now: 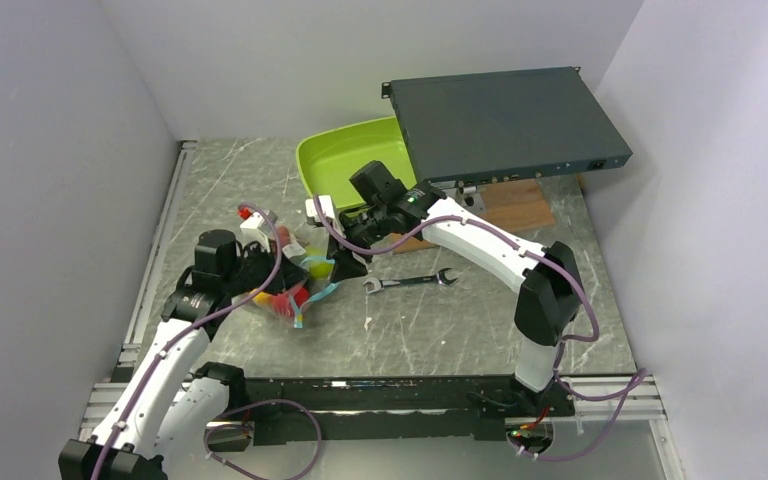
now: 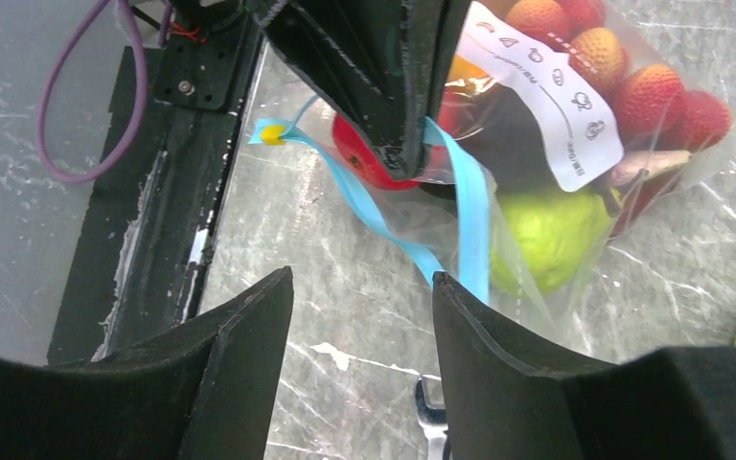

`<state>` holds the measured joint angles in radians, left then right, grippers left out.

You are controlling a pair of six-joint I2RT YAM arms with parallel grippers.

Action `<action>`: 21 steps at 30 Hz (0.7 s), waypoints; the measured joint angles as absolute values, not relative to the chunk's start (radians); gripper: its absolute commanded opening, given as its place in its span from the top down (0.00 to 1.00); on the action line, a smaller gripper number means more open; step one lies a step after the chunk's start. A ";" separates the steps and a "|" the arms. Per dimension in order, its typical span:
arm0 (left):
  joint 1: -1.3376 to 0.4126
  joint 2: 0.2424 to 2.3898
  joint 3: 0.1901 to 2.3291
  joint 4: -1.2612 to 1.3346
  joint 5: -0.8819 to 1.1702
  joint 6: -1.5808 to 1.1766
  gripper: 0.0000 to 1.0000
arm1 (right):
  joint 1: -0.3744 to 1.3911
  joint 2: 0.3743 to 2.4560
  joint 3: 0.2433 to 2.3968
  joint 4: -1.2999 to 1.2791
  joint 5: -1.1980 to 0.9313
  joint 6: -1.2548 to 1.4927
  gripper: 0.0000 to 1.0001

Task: Open the zip-top bag and remove the fake food
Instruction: Open the zipper of the food storage bag at the center of the board, then adjust the zipper food storage bag at the center of the board.

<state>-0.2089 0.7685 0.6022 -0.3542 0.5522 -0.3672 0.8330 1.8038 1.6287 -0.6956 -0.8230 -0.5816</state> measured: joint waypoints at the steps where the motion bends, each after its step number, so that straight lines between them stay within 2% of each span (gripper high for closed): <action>1: -0.209 0.768 0.604 -0.357 0.562 -0.360 1.00 | 0.833 1.804 1.629 -0.693 -0.812 -0.581 0.41; 16: -0.209 0.758 0.646 -0.382 0.706 -0.333 1.00 | 0.924 1.851 1.690 -0.662 -0.649 -0.567 0.40; 18: -0.209 0.755 0.646 -0.385 0.717 -0.330 1.00 | 0.934 1.862 1.690 -0.657 -0.629 -0.565 0.43; 19: -0.209 0.754 0.646 -0.387 0.719 -0.331 1.00 | 0.937 1.867 1.690 -0.655 -0.624 -0.565 0.49; 21: -0.206 0.752 0.646 -0.389 0.721 -0.329 1.00 | 0.937 1.869 1.690 -0.655 -0.616 -0.567 0.69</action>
<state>-0.2058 0.7521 0.6456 -0.3893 0.7212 -0.3294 0.9371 1.8690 1.6901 -0.6548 -0.6163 -0.5674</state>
